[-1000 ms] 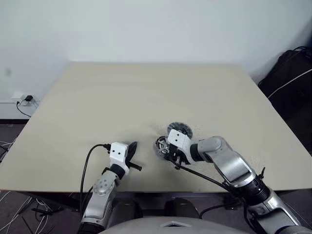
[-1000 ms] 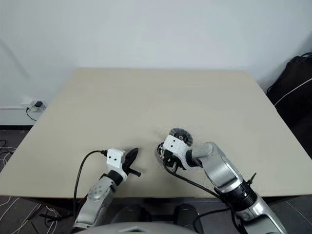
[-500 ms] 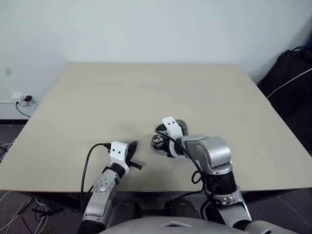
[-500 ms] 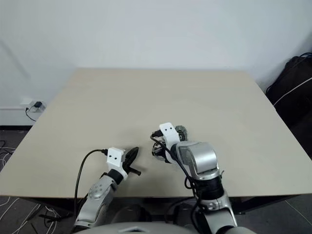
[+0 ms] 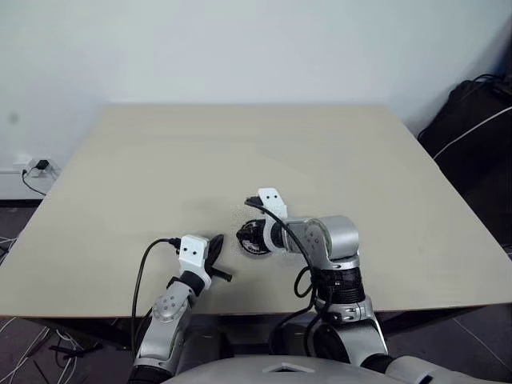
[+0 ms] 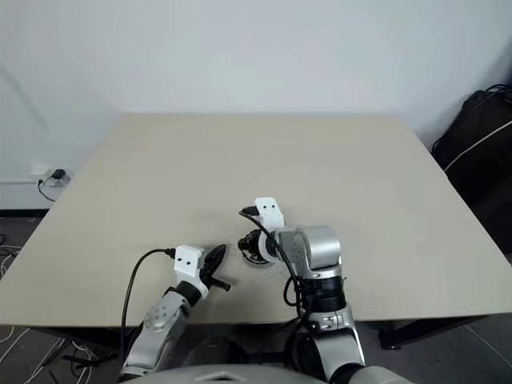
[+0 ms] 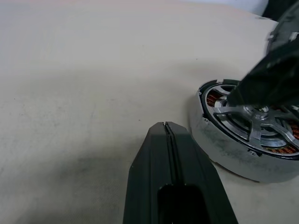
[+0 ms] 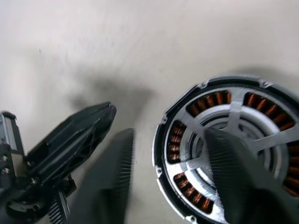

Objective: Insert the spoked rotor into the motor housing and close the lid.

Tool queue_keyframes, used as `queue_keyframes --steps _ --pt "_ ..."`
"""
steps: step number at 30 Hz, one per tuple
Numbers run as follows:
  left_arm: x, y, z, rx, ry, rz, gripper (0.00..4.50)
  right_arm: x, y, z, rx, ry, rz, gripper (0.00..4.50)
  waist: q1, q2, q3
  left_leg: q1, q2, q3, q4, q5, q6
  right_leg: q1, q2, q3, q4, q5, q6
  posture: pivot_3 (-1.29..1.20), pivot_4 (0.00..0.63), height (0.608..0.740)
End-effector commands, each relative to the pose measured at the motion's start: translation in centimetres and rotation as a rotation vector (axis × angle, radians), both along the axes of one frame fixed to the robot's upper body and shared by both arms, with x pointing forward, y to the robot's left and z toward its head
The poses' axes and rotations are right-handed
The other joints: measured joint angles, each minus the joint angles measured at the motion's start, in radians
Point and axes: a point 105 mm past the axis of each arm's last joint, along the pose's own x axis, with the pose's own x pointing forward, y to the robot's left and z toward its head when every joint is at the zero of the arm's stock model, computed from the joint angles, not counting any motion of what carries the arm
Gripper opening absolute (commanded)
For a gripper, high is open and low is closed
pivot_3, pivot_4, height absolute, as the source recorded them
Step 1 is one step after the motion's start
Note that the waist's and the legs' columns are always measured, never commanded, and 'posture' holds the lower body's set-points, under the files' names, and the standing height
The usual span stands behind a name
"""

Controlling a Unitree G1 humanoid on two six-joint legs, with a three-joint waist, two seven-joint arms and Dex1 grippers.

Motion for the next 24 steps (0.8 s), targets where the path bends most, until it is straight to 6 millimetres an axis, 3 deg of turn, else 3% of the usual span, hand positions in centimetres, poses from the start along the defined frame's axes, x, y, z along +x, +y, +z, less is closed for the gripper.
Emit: queue_keyframes --steps 1,5,8,11,14,17,20,24 --pt "0.6 0.0 1.4 -0.016 -0.053 0.004 0.00 0.5 4.3 5.7 0.246 -0.121 0.070 2.69 -0.001 0.000 0.000 0.000 0.000 0.000 0.000 0.000 0.000 0.000 0.000 0.000 0.000 0.000 0.000 0.00 0.000 0.740" --pt "0.8 0.0 1.5 -0.014 -0.058 -0.008 0.00 0.9 5.3 10.7 0.490 -0.223 0.073 2.69 0.001 0.000 0.000 0.000 0.000 0.000 -0.001 0.000 0.000 -0.001 0.001 -0.001 0.000 0.000 0.001 0.00 0.000 0.740" --pt "0.8 -0.1 1.6 -0.013 -0.058 -0.020 0.00 1.6 4.7 14.4 0.643 -0.340 0.035 2.69 0.001 0.001 0.000 0.000 0.000 0.000 -0.001 0.000 0.000 0.000 0.001 0.000 0.000 0.000 0.001 0.00 0.000 0.740" --pt "0.7 -0.1 1.6 -0.011 -0.054 -0.030 0.00 4.2 0.7 16.8 0.599 -0.565 -0.153 2.06 0.000 0.001 0.001 0.000 0.000 0.000 -0.001 -0.001 0.001 0.000 0.001 0.000 0.000 0.000 0.001 0.00 0.000 0.740" --pt "0.7 -0.1 1.7 -0.010 -0.056 -0.034 0.00 5.6 -2.5 15.9 0.376 -0.694 -0.252 1.05 -0.003 0.003 0.002 -0.001 0.000 0.001 -0.001 0.000 0.001 -0.001 0.001 0.001 0.000 0.002 0.004 0.00 0.000 0.740" --pt "0.8 0.0 1.8 -0.003 -0.065 -0.033 0.00 6.4 -6.8 13.1 -0.156 -0.921 -0.225 0.07 -0.001 0.001 0.000 0.000 0.000 0.001 -0.001 0.000 0.001 0.000 0.002 0.001 -0.001 0.002 0.004 0.00 0.000 0.740" --pt "0.8 0.1 1.9 0.001 -0.067 -0.033 0.00 5.6 -9.3 9.8 -0.445 -0.944 -0.084 0.03 0.006 -0.002 -0.001 0.000 -0.003 0.001 -0.001 -0.002 0.003 0.002 0.001 0.003 -0.001 -0.002 0.002 0.00 0.000 0.740" --pt "0.9 0.2 1.9 0.007 -0.067 -0.038 0.00 3.9 -11.7 6.0 -0.599 -0.817 0.039 0.03 -0.002 -0.001 -0.001 0.000 -0.001 0.006 0.000 -0.002 0.004 0.003 0.000 0.005 -0.001 -0.002 0.004 0.00 0.000 0.740"
